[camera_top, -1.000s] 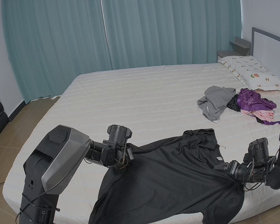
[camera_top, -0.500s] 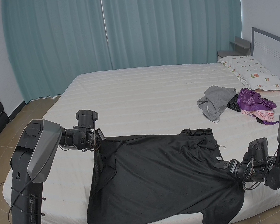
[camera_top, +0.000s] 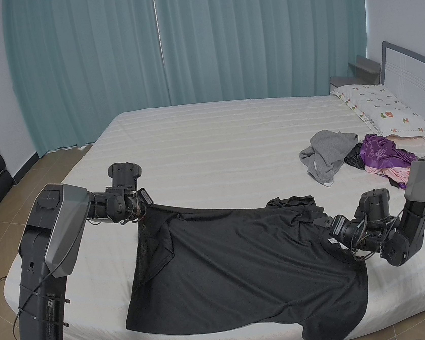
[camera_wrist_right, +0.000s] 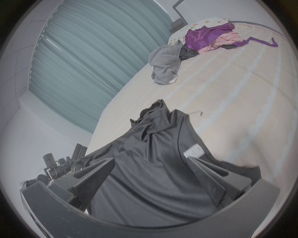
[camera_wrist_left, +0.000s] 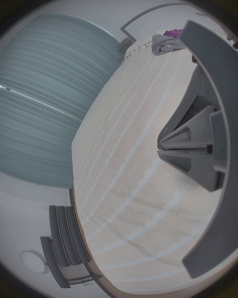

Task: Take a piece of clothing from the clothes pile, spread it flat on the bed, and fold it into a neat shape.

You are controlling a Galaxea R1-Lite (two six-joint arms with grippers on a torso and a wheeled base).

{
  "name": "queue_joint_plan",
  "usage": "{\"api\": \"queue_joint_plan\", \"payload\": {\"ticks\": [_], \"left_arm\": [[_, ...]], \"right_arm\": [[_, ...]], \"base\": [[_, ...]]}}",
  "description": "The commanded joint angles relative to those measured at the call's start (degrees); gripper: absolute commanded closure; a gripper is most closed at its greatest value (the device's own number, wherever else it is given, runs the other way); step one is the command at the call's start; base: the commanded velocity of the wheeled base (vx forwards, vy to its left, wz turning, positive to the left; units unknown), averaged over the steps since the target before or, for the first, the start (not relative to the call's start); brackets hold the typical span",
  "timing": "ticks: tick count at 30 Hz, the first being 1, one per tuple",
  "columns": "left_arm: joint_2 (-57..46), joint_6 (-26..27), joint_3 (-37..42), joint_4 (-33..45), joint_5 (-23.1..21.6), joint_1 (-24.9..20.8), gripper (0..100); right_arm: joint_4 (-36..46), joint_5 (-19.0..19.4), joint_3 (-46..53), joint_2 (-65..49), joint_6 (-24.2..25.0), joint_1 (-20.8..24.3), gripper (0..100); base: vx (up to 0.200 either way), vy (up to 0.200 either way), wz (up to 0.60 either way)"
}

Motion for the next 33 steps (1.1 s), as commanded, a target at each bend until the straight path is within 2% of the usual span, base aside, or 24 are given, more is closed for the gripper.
{"api": "queue_joint_plan", "payload": {"ticks": [1, 2, 4, 10, 16, 24, 28, 29, 33], "left_arm": [[0.49, -0.20, 0.18, 0.11, 0.27, 0.24, 100], [0.49, -0.20, 0.18, 0.11, 0.27, 0.24, 100], [0.31, -0.02, 0.26, 0.64, 0.45, 0.77, 100], [-0.13, 0.06, 0.70, 3.28, 0.45, 2.08, 100], [-2.24, 0.33, 4.13, 3.28, 0.19, 2.61, 100], [-2.24, 0.41, 4.92, 3.37, 0.19, 2.44, 100], [-2.24, 0.41, 5.10, 3.37, 0.27, 2.17, 100], [-2.33, 0.41, 5.36, 3.37, 0.27, 2.08, 100], [-2.24, 0.41, 5.36, 3.37, 0.27, 2.08, 100]], "right_arm": [[9.96, -1.06, -14.43, 5.20, -1.45, -0.90, 0], [9.96, -1.06, -14.43, 5.20, -1.45, -0.90, 0], [17.17, -2.90, -22.87, 7.84, -1.72, -1.42, 0], [24.20, -5.28, -33.77, 12.94, -2.95, -2.04, 0], [25.69, -5.72, -40.01, 15.22, -5.32, -3.44, 0], [28.06, -5.72, -45.81, 18.39, -9.19, -2.92, 0], [28.68, -5.72, -48.71, 20.15, -9.36, -2.92, 0], [29.30, -5.72, -50.03, 20.67, -9.36, -2.92, 100], [30.70, -5.63, -52.31, 21.64, -9.27, -2.92, 100]], "base": [[0.000, 0.000, 0.00], [0.000, 0.000, 0.00], [0.000, 0.000, 0.00], [0.000, 0.000, 0.00], [0.000, 0.000, 0.00], [0.000, 0.000, 0.00], [0.000, 0.000, 0.00], [0.000, 0.000, 0.00], [0.000, 0.000, 0.00]]}}
